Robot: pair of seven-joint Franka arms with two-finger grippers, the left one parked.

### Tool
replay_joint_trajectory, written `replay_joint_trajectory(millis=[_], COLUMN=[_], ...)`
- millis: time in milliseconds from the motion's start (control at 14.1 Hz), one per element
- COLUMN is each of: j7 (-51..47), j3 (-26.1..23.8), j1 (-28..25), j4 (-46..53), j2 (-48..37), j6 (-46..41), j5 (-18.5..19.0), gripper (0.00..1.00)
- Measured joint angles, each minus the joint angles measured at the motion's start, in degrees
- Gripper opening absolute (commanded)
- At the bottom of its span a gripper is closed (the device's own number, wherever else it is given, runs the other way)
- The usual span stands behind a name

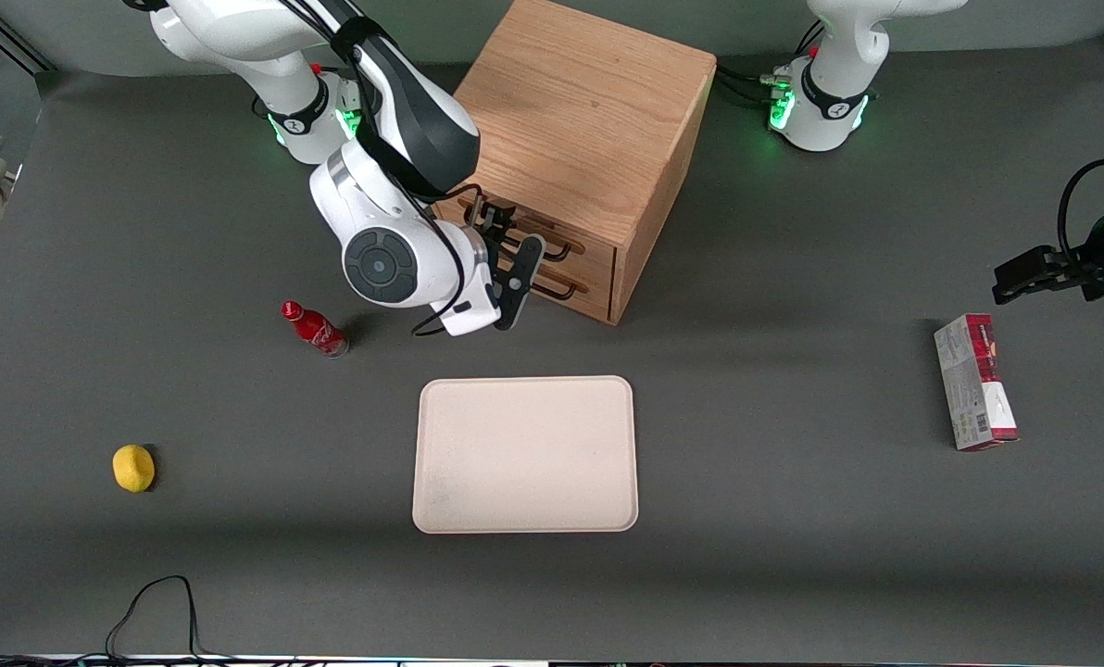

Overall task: Open upper drawer
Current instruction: 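Lower the right gripper to the upper drawer's black handle, then hook the upper drawer handle with the right gripper and pull outward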

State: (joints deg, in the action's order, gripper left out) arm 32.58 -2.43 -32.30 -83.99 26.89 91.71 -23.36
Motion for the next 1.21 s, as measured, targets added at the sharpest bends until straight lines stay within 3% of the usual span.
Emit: replay_joint_trajectory(millis=[1209], j7=[2.6], j3=[0.0], j1=[-0.1], j4=[0.0], j2=[2.6], j6=[1.7], j5=[0.0], gripper=[1.00])
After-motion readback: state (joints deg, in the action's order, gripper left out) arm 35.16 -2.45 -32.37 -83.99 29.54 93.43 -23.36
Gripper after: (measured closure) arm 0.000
